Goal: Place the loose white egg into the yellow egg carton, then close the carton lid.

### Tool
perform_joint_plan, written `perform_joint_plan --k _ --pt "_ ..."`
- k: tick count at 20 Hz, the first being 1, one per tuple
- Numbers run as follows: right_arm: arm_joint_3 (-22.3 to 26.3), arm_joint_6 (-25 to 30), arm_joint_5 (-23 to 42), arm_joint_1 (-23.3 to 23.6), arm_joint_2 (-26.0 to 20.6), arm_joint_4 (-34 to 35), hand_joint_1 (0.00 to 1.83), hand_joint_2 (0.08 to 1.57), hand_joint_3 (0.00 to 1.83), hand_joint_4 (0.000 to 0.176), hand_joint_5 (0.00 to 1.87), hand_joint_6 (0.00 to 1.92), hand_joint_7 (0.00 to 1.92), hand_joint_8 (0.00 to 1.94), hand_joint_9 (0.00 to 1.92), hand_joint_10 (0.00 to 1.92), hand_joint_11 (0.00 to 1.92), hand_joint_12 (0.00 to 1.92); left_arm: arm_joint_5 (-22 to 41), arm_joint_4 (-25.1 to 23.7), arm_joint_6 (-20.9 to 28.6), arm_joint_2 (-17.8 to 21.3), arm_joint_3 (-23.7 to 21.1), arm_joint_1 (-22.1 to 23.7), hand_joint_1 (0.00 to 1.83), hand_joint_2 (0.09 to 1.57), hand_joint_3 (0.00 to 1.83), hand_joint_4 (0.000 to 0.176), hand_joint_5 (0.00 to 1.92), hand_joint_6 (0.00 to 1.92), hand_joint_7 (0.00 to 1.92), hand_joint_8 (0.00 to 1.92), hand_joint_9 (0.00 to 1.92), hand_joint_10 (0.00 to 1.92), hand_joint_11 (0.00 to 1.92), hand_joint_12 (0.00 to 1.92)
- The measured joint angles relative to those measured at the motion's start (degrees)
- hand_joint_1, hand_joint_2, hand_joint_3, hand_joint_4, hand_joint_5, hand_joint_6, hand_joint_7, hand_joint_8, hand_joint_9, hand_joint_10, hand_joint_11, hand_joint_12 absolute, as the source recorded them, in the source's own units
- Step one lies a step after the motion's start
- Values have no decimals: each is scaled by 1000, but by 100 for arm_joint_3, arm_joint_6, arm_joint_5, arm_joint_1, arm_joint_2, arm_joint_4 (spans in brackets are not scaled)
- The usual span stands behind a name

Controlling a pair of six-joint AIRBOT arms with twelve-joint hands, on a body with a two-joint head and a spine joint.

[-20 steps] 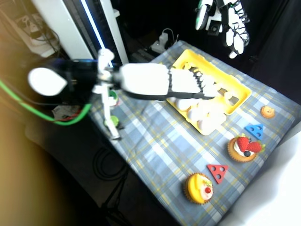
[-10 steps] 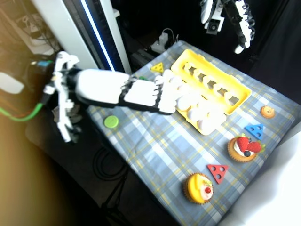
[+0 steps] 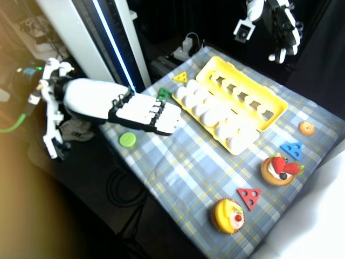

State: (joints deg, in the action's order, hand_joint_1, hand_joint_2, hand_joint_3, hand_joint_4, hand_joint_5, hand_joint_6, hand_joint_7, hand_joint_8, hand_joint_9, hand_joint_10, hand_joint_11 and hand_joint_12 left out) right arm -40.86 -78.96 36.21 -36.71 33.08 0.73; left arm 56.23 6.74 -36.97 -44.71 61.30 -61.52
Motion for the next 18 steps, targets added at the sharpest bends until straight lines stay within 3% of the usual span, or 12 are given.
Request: perform_joint_plan --k 1,3,4,6,7,9,11,12,13,18 --pt "-2 2 48 -13 2 -9 373 1213 0 26 0 0 0 0 0 0 0 0 -55 26 168 -59 96 -50 109 1410 2 0 0 0 16 1 159 63 0 1238" --pt "-11 0 59 -37 20 20 371 1218 2 35 0 0 0 0 0 0 0 0 -225 37 387 -173 210 -98 132 1390 0 0 0 0 0 0 248 71 0 1375" --pt "-13 0 42 -39 28 17 347 1218 2 56 0 0 0 0 0 0 0 0 -313 -2 446 -225 256 -98 103 1389 0 0 0 0 0 0 261 71 0 1385" --pt "-13 0 44 -39 26 31 348 1217 1 44 0 0 0 0 0 0 0 0 -479 -168 553 -302 306 -98 42 1409 5 0 0 0 0 0 266 65 0 1344" --pt "-13 0 68 -76 28 57 363 1218 1 30 0 0 0 0 0 0 0 0 -616 -286 708 -337 343 -98 24 1409 3 0 0 0 0 0 253 52 0 1267" --pt "-13 0 37 -92 28 48 385 1225 4 46 0 0 0 0 0 0 0 0 -892 -643 1115 -378 466 -98 0 1424 2 0 0 0 0 0 228 29 0 1221" --pt "-20 0 52 -140 52 70 398 1219 1 54 0 0 0 0 0 0 0 0 -1213 -994 1464 -378 544 -98 0 1421 0 0 0 0 0 0 298 44 0 1390" --pt "-26 0 50 -140 81 72 396 1215 0 72 0 0 0 0 0 0 0 0 -1318 -1156 1580 -378 573 -98 0 1402 0 0 0 0 0 0 295 40 0 1411" --pt "-26 0 39 -140 94 68 365 1212 0 78 0 0 0 0 0 0 0 0 -1381 -1259 1655 -378 581 -98 0 1377 0 0 0 0 0 0 291 34 0 1394" --pt "-61 0 -4 -151 131 79 333 1213 0 79 0 0 0 0 0 0 0 0 -1574 -1818 2179 -531 643 -98 0 1380 2 0 0 0 0 0 320 36 0 1433"
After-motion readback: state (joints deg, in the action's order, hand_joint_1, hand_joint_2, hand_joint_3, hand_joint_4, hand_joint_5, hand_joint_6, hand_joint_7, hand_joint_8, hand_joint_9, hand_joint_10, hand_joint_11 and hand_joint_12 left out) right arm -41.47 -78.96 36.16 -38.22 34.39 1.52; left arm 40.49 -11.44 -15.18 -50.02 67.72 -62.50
